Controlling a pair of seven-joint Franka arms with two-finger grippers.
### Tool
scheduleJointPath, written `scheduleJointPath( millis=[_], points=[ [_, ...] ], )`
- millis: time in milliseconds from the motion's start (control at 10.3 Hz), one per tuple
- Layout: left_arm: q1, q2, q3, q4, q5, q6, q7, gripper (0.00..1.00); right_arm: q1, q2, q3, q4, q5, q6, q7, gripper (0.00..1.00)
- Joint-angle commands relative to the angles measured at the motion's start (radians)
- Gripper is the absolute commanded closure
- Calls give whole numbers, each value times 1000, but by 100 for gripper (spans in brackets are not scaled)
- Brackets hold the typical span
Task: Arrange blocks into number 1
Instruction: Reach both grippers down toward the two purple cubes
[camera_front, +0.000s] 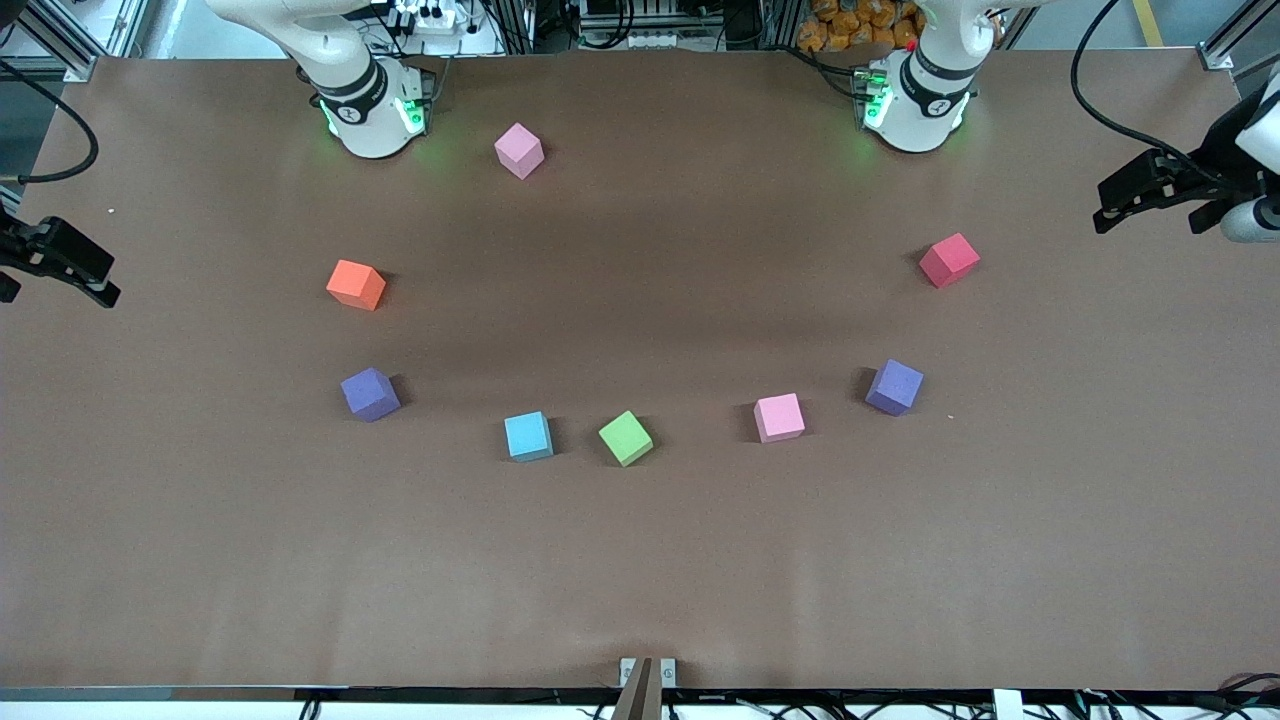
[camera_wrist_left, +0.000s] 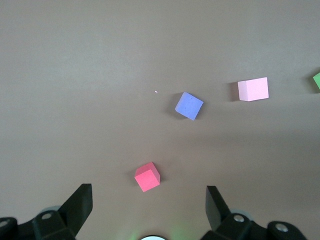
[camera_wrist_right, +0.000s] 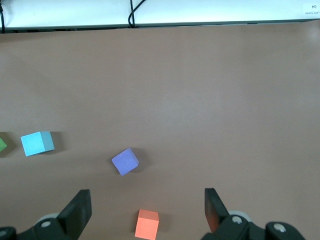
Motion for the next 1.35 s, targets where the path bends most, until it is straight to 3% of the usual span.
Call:
scheduleJointPath(
  millis=[0,290,677,967,1257],
  points=[
    [-1,9,6,23,3,2,18,0,-22,15,12,33,21,-22,-17,0],
    [5,43,5,-20,13,69,19,0,-22,15,12,33,21,-21,-17,0],
    [-5,93,-62,-377,12,498,23,0,-17,59,12,3,21,-7,-25,0],
    [-8,181,-116,-515,34,674,27,0,-10,76,12,-87,31,81,-25,0],
    [-9,247,-124,-620,63,858,27,0,-19,76,11,-224,129,190,-25,0]
  ],
)
